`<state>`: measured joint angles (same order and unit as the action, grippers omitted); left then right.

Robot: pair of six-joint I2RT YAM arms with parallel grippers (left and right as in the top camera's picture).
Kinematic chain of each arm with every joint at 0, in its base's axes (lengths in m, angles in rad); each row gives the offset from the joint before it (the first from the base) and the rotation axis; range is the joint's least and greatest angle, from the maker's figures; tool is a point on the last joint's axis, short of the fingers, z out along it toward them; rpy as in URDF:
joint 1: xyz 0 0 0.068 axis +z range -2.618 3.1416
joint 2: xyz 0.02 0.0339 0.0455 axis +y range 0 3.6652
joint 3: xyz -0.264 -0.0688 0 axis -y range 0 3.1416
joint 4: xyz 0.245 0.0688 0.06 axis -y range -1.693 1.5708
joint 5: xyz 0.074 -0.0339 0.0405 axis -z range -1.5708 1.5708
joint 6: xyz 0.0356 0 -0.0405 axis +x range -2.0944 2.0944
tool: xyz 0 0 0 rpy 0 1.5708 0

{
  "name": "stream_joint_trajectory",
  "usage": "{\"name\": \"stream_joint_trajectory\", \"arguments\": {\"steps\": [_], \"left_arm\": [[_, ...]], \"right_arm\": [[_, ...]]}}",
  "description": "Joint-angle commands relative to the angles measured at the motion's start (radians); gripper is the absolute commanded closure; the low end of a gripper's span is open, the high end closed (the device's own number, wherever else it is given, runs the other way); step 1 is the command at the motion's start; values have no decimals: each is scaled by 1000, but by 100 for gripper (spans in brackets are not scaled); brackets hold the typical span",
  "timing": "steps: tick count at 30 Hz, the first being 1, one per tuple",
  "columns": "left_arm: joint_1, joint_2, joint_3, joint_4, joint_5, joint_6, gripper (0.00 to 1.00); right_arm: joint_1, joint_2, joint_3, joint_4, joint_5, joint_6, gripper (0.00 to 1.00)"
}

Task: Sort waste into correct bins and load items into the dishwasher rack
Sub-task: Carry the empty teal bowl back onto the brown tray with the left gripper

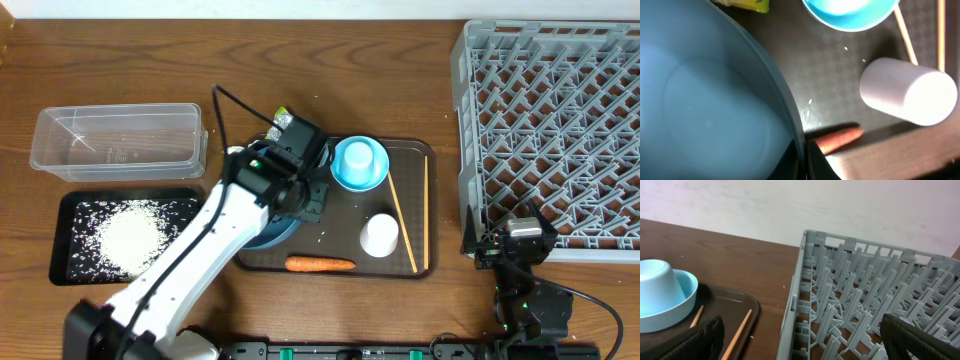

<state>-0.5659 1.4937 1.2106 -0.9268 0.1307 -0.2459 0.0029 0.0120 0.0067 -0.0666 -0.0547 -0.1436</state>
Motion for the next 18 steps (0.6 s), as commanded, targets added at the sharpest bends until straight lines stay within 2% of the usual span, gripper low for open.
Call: {"name": "stream_joint_trajectory", "arguments": {"steps": [1,7,18], "left_arm": [[-3,38,29,21,-12,-23,94],[-3,94,29,77,45,-23,94],[-10,174,17,94,45,-23,93]], "right_arm": [[-9,-7,-1,-4,2,-15,1],[-9,-7,-1,-5,2,-15,1],[-9,-7,-1,-4,2,-15,1]]}}
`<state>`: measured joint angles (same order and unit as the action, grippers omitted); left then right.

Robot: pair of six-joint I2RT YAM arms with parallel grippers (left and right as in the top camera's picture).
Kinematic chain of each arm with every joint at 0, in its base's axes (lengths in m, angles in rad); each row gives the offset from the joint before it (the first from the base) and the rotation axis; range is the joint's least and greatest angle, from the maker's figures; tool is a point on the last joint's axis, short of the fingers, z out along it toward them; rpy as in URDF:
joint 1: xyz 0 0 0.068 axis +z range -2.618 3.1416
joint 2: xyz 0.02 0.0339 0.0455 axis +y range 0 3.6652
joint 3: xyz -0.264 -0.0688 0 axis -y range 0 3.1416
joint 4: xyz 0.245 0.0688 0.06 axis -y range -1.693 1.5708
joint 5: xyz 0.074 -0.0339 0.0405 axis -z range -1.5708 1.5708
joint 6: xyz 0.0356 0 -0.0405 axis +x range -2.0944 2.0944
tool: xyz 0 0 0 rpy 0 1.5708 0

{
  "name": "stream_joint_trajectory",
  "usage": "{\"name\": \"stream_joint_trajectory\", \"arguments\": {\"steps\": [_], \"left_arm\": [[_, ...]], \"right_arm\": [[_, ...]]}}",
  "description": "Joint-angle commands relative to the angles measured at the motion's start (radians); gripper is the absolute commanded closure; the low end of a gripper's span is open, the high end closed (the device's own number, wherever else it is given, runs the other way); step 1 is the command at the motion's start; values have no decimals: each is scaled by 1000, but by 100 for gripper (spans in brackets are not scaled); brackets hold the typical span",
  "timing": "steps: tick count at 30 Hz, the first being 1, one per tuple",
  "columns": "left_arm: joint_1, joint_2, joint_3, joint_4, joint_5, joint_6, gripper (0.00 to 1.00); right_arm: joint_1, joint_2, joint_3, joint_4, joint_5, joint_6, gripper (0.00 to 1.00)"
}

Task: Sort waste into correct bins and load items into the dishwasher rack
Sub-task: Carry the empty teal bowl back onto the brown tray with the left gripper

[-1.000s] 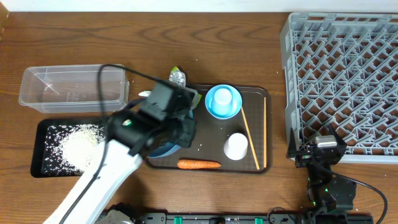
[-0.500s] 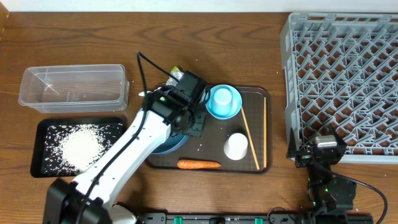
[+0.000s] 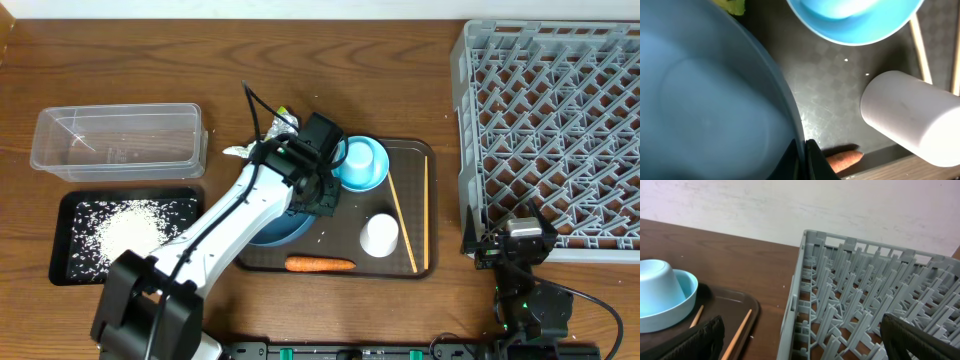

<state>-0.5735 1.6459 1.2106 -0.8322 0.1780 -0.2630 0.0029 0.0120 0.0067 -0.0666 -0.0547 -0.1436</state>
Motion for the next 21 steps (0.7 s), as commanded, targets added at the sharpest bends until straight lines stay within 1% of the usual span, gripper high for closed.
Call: {"name": "stream_joint_trajectory", "arguments": {"steps": [1,3,5,6,9,12,15,19,21], "left_arm": [[-2,25,17,0,-2,-6,92],[-2,25,17,0,-2,-6,84],[-2,25,17,-1,-2,-6,83],[-2,25,17,-2,-2,-6,77],[-2,21,19,-4,14,-5,67],[-2,1,27,-4,58,-5,64],[-2,-40,31,-3,73,-10,57],[3,-129,31,-13,72,-10,42],[18,-184,31,-28,68,-16,33]], "right_arm": [[-9,-7,-1,-5,2,-15,1],[-9,-7,-1,-5,2,-15,1],[-9,-7,-1,-4,2,-15,1],[-9,-7,-1,-5,2,-15,1],[-9,-7,-1,-5,2,-15,1],[-9,-7,-1,-5,2,-15,1],[-9,-7,-1,-5,2,-15,1],[-9,-7,-1,-4,2,-15,1],[-9,-7,-1,-5,2,-15,1]]}}
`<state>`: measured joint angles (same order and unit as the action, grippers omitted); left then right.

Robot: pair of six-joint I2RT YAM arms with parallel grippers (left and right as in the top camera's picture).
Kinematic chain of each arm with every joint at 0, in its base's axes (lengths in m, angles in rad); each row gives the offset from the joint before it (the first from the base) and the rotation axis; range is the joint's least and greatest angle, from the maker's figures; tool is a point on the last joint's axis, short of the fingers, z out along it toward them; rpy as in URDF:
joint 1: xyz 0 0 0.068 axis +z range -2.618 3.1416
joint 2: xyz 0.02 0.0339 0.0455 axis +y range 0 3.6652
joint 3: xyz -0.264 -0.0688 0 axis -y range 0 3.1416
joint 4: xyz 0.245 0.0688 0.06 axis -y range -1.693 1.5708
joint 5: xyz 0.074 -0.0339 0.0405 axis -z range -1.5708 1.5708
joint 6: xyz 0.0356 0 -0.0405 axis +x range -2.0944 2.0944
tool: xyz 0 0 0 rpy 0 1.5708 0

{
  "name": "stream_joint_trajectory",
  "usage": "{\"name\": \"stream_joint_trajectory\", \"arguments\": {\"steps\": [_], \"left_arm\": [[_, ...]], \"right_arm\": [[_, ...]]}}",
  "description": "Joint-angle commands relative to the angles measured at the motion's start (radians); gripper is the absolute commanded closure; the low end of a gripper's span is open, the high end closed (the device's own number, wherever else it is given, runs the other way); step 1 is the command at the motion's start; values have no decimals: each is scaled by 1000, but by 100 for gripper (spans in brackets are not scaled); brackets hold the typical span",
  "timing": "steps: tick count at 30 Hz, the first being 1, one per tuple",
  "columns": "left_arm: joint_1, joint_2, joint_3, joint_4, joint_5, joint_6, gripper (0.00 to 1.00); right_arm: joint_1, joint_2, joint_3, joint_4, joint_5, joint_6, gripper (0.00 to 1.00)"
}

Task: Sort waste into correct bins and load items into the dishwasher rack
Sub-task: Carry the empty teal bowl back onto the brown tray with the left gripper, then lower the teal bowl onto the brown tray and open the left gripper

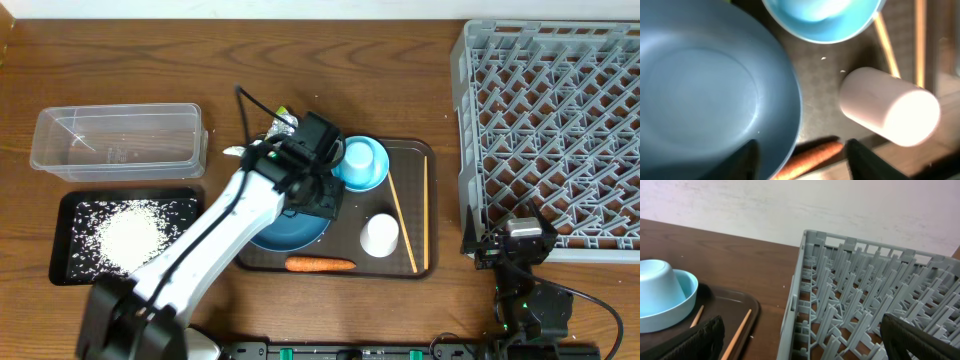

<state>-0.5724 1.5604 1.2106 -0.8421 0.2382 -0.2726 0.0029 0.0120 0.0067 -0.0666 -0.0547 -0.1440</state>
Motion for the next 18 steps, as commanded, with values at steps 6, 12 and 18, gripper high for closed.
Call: {"name": "stream_joint_trajectory", "arguments": {"steps": [6,12,18], "left_arm": [[143,-264,31,-124,-47,-68,8],[222,-326,30,-303,-43,-74,2],[192,-325,-30,-372,113,-137,1]], "right_arm": [[-9,-7,-1,-5,2,-14,1],[-9,-7,-1,-5,2,-14,1],[-9,-7,-1,-5,2,-14,1]]}}
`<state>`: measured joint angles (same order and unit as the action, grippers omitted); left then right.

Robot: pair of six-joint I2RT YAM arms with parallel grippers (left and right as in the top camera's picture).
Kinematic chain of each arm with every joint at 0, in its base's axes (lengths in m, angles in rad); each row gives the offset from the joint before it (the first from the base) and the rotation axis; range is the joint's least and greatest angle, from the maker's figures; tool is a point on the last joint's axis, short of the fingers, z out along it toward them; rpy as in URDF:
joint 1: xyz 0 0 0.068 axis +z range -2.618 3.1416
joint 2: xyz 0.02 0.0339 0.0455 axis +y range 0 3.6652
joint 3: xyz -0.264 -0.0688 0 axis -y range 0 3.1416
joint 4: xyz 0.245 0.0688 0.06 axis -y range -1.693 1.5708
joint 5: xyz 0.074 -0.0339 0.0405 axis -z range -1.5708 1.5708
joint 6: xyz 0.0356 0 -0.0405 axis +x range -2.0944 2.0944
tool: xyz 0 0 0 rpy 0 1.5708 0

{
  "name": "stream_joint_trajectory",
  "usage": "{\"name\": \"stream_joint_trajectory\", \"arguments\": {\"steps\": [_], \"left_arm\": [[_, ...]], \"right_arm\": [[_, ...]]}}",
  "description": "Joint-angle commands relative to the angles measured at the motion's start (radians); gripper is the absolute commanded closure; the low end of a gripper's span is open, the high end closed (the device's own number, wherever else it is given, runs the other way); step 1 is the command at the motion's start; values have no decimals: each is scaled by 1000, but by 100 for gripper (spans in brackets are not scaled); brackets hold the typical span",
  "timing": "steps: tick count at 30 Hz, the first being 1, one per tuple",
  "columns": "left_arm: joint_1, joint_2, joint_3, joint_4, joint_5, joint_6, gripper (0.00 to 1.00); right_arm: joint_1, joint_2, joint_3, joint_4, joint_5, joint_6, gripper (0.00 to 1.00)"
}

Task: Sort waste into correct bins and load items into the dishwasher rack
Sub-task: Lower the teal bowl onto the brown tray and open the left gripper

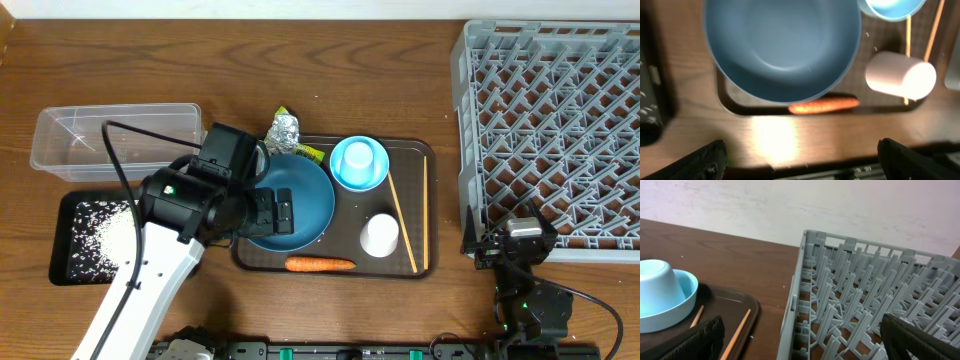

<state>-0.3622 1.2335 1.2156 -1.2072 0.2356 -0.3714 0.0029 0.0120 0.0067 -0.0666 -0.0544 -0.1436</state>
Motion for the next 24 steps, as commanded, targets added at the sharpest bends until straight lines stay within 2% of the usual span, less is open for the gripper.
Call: {"name": "stream_joint_trajectory", "arguments": {"steps": [1,4,12,18,24], "left_arm": [[-24,3,-44,-7,151,-39,1],[-50,8,-80,-6,230,-41,1],[-90,8,-151,15,217,-114,1],[-64,5,-148,6,88,-205,1],[-64,6,-154,-10,31,-268,1]], "right_arm": [[-9,-7,-1,-5,2,-15,1],[-9,-7,-1,-5,2,-15,1],[-9,-7,-1,-5,2,-15,1],[-9,-7,-1,-5,2,-15,1],[-9,-7,-1,-5,2,-15,1]]}}
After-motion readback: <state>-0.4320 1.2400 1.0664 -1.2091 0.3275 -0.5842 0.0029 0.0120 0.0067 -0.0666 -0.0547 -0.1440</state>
